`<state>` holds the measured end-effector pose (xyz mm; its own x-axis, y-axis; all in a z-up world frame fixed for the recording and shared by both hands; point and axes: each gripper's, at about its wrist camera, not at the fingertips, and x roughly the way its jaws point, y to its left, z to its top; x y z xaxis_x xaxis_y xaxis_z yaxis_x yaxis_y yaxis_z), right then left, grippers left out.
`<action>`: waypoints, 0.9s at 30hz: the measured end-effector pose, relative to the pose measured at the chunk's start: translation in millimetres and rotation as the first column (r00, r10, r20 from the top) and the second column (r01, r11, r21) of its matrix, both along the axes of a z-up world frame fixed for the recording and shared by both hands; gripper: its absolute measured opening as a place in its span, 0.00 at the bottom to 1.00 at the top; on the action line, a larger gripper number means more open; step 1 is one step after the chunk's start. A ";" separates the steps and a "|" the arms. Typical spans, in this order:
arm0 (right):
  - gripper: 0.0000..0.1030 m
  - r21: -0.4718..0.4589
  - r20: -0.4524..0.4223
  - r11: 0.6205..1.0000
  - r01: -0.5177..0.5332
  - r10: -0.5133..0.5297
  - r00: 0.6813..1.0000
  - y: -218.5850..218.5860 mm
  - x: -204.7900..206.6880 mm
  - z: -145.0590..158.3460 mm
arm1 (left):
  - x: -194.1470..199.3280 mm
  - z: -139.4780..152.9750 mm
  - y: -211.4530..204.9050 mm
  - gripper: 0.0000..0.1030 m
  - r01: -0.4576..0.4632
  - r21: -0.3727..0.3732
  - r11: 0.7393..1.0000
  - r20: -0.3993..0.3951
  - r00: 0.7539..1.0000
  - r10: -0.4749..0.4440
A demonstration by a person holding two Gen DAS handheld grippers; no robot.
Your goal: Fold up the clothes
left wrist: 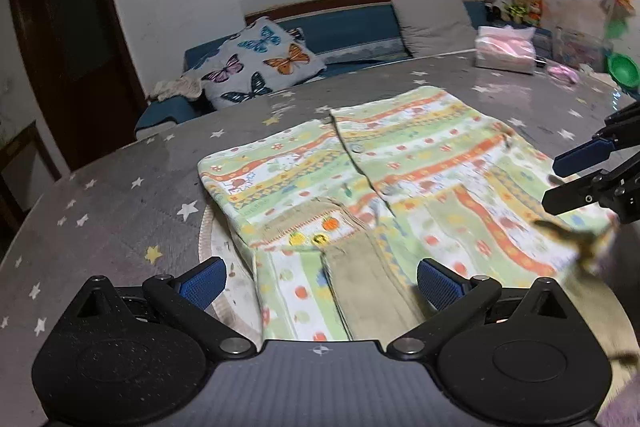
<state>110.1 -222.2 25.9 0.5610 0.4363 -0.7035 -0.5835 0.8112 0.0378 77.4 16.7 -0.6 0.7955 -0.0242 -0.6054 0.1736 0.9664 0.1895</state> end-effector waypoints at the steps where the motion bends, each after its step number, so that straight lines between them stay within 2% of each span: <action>1: 0.46 -0.008 0.001 1.000 -0.008 0.008 1.000 0.5 -6.2 -1.5 | -4.9 0.4 -0.8 1.00 0.008 0.009 1.000 0.003 1.000 -0.008; 7: 0.46 -0.087 0.057 0.995 -0.051 0.056 0.997 4.1 -40.6 -9.4 | -36.9 4.4 1.2 1.00 0.036 0.080 0.996 0.043 0.998 -0.039; 16: 0.46 -0.061 0.082 0.997 -0.048 0.053 0.995 -4.9 -57.1 -8.1 | -87.2 5.3 -1.2 0.99 0.109 0.195 0.975 0.080 0.989 -0.127; 20: 0.46 -0.054 0.097 0.997 -0.058 0.063 0.993 -12.1 -69.0 -5.7 | -104.2 -1.0 -18.7 0.99 0.172 0.259 0.950 0.083 0.976 -0.200; 24: 0.47 -0.049 0.113 0.996 -0.069 0.074 0.991 -19.3 -81.1 -3.7 | -113.5 -9.6 -41.9 0.95 0.223 0.346 0.911 0.109 0.955 -0.275; 27: 0.47 -0.048 0.122 0.996 -0.076 0.082 0.989 -24.6 -90.2 -2.8 | -113.9 -16.0 -55.8 0.87 0.261 0.390 0.883 0.118 0.937 -0.330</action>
